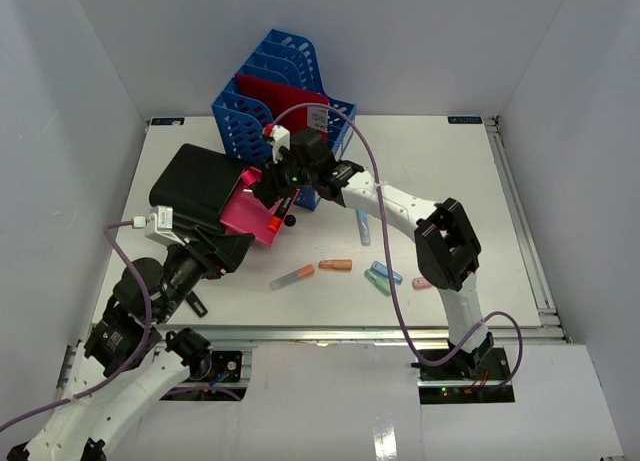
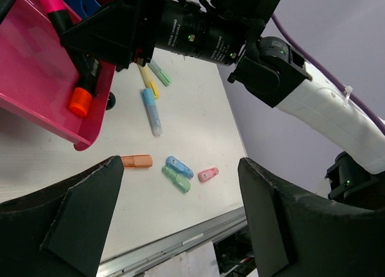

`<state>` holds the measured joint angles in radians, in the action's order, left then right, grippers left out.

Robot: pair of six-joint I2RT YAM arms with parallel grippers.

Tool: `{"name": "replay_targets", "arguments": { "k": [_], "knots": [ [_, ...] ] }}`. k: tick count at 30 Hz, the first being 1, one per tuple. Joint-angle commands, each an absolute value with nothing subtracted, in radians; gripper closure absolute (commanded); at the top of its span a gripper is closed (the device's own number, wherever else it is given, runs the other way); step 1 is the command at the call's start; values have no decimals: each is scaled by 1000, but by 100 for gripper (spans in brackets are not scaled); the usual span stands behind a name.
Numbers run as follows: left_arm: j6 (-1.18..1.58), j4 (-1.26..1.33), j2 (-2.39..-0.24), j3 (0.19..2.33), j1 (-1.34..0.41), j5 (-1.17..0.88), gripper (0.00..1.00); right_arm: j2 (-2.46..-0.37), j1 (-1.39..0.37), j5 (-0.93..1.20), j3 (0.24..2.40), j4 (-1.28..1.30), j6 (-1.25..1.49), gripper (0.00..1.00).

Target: Organize the desk

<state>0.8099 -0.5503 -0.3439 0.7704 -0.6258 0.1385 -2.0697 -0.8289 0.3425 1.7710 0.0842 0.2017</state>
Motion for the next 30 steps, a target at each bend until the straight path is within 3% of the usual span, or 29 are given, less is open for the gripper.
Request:
{"name": "replay_targets", "arguments": {
  "k": [1, 5, 9, 11, 15, 18, 22, 26, 30],
  "knots": [
    [802, -561, -362, 796, -626, 141, 12, -2029, -838, 348, 1749, 45, 183, 35],
    [802, -552, -381, 797, -624, 109, 12, -2010, -839, 387, 1740, 49, 132, 23],
    [773, -517, -407, 798, -626, 38, 12, -1926, -822, 504, 1717, 58, 45, 21],
    [739, -467, -450, 802, -624, -20, 12, -1831, -797, 678, 1681, 69, -58, 21],
    [696, -375, -609, 825, -626, -204, 18, -1632, -691, 889, 1494, 68, -169, 21],
    [666, -315, -751, 868, -631, -310, 25, -1474, -541, 987, 1295, 67, -209, 22],
    [583, -267, -1002, 978, -759, -218, 27, -1320, -250, 1108, 1083, 60, -208, 23],
    [429, -354, -1364, 1264, -909, -92, 27, -1254, 43, 1259, 970, 54, -170, 24],
    [265, -492, -1706, 1579, -924, 32, 25, -1219, 230, 1328, 875, 52, -158, 24]
  ]
}}
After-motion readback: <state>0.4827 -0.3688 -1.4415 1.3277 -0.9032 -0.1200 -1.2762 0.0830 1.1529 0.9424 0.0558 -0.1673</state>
